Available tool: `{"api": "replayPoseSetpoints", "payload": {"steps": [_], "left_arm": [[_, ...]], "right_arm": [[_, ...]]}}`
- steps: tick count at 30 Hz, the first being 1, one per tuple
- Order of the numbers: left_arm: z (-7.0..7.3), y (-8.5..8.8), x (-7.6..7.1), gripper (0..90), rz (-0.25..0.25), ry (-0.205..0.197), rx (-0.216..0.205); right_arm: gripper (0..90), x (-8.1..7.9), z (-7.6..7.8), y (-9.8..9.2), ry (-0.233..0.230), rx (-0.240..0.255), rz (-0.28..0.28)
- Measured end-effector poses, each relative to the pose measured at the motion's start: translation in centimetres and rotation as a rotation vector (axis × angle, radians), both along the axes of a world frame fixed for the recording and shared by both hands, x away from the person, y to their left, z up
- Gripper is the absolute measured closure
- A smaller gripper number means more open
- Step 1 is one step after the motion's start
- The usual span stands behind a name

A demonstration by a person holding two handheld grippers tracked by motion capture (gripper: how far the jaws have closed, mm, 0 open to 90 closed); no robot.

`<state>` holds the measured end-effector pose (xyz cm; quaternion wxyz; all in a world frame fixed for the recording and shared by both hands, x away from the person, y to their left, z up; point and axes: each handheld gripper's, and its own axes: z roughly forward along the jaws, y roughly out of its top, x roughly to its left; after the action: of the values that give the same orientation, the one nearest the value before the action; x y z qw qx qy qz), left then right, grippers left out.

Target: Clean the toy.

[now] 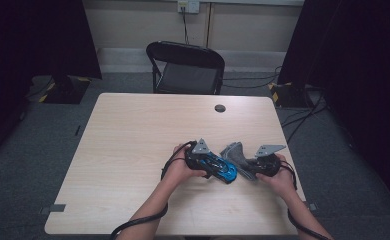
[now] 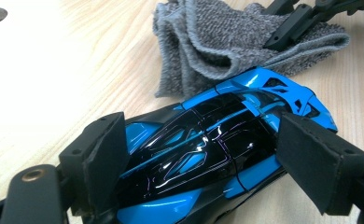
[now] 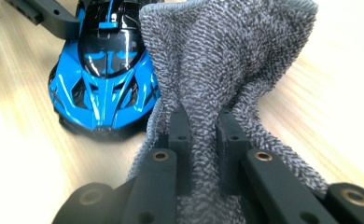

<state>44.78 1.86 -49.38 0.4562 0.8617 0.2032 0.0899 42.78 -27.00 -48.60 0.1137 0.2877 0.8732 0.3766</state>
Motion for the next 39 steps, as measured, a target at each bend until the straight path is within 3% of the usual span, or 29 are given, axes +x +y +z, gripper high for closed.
{"api": "replayPoseSetpoints", "payload": {"steps": [26,33,39], "left_arm": [[0.0,0.0,0.0,16.5,-0.002,-0.006,0.010],[0.0,0.0,0.0,16.5,-0.004,-0.008,0.012],[0.0,0.0,0.0,16.5,-0.003,-0.008,0.012]], "right_arm": [[79.9,-2.5,0.5,-3.0,0.045,0.027,-0.046],[80.1,-2.3,1.7,-3.5,0.034,0.038,-0.067],[80.1,-1.0,3.4,-3.3,0.000,0.056,-0.082]]}}
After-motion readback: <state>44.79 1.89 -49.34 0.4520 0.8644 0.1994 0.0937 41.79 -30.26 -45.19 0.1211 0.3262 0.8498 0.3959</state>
